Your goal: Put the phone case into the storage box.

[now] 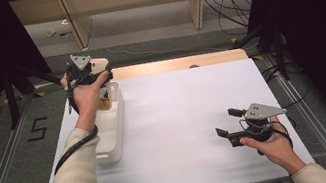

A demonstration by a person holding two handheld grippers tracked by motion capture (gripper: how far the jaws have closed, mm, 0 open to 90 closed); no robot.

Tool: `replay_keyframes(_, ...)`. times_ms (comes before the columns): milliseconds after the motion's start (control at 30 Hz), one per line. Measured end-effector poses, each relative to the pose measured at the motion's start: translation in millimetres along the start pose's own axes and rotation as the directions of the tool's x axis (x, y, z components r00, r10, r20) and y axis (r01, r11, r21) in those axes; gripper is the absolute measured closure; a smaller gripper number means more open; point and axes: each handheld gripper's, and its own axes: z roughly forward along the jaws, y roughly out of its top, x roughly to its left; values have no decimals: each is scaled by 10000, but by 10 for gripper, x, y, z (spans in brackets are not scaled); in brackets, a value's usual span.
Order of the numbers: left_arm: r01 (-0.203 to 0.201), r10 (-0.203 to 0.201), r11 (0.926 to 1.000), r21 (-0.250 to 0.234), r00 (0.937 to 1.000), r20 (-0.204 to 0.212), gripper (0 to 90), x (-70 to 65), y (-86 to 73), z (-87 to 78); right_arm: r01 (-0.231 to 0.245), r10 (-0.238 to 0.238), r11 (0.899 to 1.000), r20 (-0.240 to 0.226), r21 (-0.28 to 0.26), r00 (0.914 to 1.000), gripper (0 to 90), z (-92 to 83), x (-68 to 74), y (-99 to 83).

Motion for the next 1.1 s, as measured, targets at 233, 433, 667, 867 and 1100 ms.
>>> replay_keyframes(233,10,-10,10000,-3,10000,16,108,7,15,35,6,-6,10000,-5,0,10000,159,0,0,0)
replay_keyframes(433,-19,19,10000,42,10000,-37,108,25,25,64,6,-6,10000,-9,-1,10000,159,0,0,0)
replay_keyframes(667,23,-22,9999,103,10000,-41,108,30,23,104,12,-12,10000,-15,1,10000,159,0,0,-1)
replay_keyframes(867,77,-77,9999,135,10000,57,108,32,20,137,-3,3,10000,-29,10,10000,159,1,2,-1)
replay_keyframes(1100,92,-94,9998,190,9999,81,108,12,24,164,5,-5,10000,-19,1,10000,160,1,0,-1)
